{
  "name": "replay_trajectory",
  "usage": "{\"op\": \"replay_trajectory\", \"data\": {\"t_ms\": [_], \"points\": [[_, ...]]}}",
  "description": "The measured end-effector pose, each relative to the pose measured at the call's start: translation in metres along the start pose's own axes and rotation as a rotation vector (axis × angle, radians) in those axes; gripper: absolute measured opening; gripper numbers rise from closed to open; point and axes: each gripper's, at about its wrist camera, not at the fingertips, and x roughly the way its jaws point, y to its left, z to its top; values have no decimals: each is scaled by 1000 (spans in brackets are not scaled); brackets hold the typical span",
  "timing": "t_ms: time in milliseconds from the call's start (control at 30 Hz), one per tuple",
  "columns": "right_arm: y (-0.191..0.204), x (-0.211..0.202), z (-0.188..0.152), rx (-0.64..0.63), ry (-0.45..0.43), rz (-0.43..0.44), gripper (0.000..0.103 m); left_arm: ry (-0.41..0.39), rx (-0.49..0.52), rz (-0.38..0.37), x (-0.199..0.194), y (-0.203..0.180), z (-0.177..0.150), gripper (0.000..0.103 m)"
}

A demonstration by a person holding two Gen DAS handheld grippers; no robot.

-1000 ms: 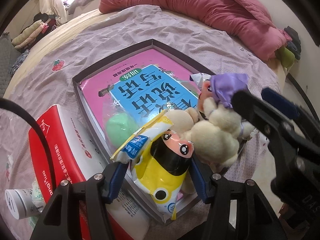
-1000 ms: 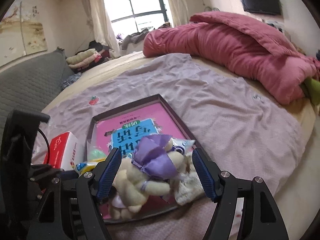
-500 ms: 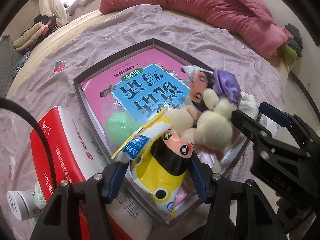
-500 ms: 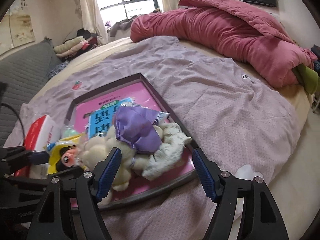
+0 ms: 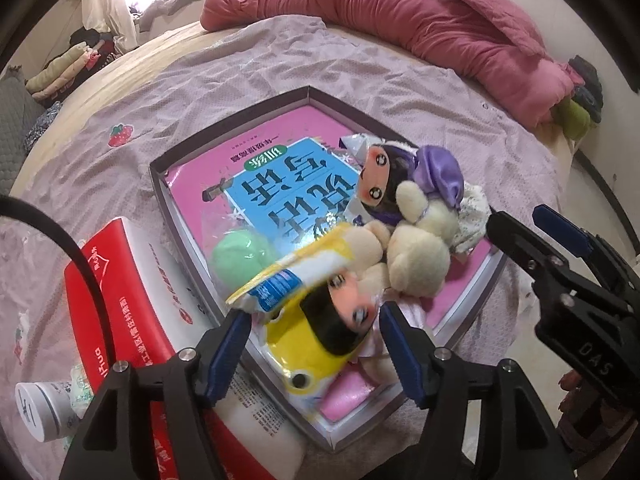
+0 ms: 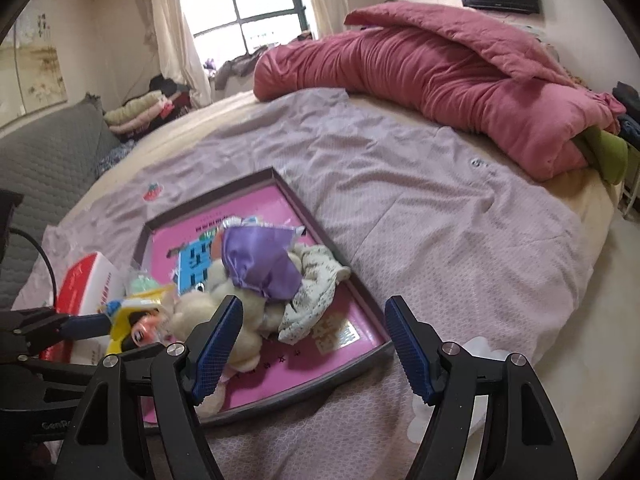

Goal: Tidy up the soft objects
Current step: 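Open the right tool releasing the bunny while the left tool releases the yellow bag, then move both open tools away from the tray toward the remaining items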

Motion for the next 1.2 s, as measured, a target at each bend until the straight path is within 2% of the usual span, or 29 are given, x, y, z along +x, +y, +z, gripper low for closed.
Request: {"op": "replay_trajectory", "data": {"t_ms": [733, 1200], "points": [[8, -35, 14, 5, -70, -5, 75, -92, -10, 1, -47, 4, 4, 68], [25, -59, 19, -38, -116, -1, 75, -151, -42, -4, -88, 14, -13, 69]]}}
